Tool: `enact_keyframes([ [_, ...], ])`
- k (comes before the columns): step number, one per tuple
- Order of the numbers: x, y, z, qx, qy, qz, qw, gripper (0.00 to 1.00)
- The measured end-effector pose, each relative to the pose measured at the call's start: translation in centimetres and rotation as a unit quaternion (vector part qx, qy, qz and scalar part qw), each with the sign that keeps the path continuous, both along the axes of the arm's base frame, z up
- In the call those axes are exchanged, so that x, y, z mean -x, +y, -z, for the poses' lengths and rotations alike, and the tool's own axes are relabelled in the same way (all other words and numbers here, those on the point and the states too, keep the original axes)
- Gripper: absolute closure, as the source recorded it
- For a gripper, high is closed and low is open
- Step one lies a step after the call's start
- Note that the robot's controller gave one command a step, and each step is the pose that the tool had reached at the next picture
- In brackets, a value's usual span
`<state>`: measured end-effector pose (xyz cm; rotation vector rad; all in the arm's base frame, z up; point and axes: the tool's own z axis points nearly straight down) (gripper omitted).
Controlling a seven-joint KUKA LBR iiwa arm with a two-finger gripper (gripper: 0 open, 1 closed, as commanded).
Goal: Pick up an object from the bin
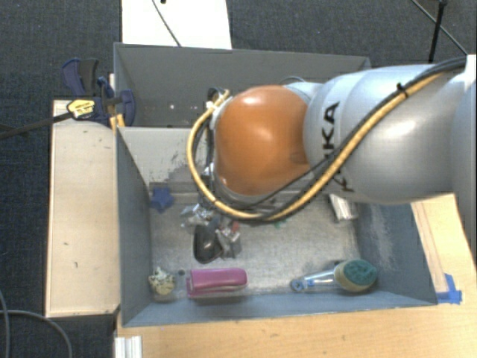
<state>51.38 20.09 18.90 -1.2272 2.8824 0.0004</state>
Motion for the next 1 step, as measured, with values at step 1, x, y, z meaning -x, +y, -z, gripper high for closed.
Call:
enact_keyframes([
  [1, -2.37, -8.04, -8.91, 0.002, 0.0008, -0.148, 0.989, 1.0],
])
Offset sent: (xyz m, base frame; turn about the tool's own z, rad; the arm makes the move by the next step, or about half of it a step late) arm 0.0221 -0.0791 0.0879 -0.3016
